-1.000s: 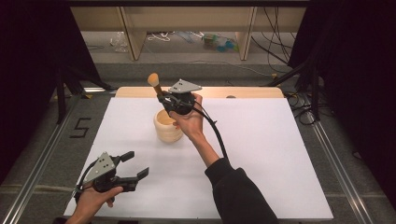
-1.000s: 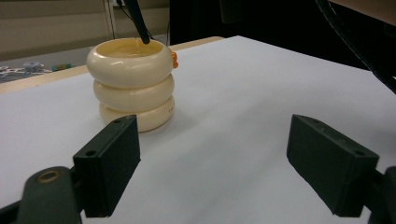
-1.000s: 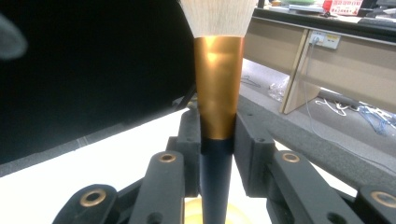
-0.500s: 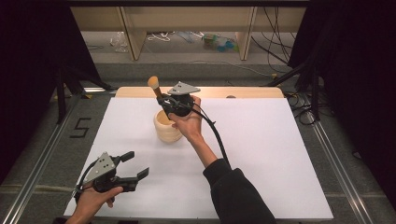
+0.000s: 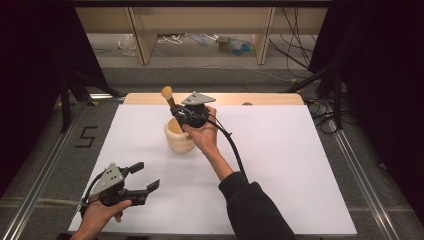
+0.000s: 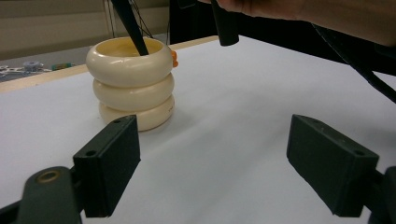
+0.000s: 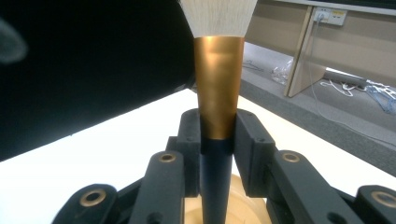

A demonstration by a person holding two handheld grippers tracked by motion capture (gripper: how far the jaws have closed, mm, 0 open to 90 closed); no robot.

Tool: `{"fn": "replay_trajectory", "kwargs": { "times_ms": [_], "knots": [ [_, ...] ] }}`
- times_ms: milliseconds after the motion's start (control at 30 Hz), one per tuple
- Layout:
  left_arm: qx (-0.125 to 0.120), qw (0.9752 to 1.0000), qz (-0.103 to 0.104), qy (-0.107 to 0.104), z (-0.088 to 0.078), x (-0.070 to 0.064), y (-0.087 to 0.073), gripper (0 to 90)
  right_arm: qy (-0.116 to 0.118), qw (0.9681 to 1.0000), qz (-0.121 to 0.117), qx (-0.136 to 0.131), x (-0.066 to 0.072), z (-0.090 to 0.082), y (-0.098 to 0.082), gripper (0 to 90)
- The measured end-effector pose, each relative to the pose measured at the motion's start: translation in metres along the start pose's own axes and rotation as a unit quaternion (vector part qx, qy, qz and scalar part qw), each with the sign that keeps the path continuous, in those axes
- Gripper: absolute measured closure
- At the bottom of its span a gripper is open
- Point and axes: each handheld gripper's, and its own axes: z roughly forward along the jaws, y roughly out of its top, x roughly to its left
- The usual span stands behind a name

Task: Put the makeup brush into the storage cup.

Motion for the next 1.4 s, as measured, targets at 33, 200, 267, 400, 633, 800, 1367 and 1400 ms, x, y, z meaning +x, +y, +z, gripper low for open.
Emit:
{"fn": "replay_trajectory", "kwargs": {
  "times_ms": [33, 200, 267, 400, 633, 800, 1367, 1400],
  "knots": [
    [0.0, 1.0, 0.0, 0.0, 0.0, 0.0, 0.0, 17.2, 0.0, 1.0, 0.0, 0.001, 0.0, 0.0, 0.0, 73.4],
    [0.0, 1.0, 0.001, 0.0, 0.0, 0.0, 0.0, 17.2, 0.004, 1.0, 0.002, 0.008, 0.001, 0.002, -0.004, 73.5],
    [-0.001, 1.0, 0.0, 0.0, 0.0, 0.0, 0.0, 17.2, 0.003, 0.9999, 0.004, 0.01, 0.0, 0.003, -0.007, 73.4],
    [0.0, 1.0, 0.0, 0.0, 0.0, 0.0, 0.0, 17.2, 0.002, 0.9999, 0.006, 0.014, 0.0, 0.004, -0.01, 73.4],
    [-0.001, 1.0, 0.001, -0.001, 0.0, 0.0, 0.0, 17.2, -0.001, 0.9995, 0.008, 0.029, -0.001, 0.006, -0.017, 73.4],
    [0.0, 1.0, 0.001, 0.0, 0.0, 0.0, 0.0, 17.2, -0.002, 0.9992, 0.012, 0.037, -0.002, 0.007, -0.022, 73.3],
    [0.0, 1.0, 0.001, 0.0, 0.0, 0.0, 0.0, 17.3, -0.014, 0.9982, 0.012, 0.057, -0.002, 0.001, -0.028, 59.7],
    [0.0, 1.0, 0.001, 0.0, 0.0, 0.0, 0.0, 17.3, -0.016, 0.9983, 0.013, 0.055, -0.002, -0.001, -0.026, 54.2]
  ]
}}
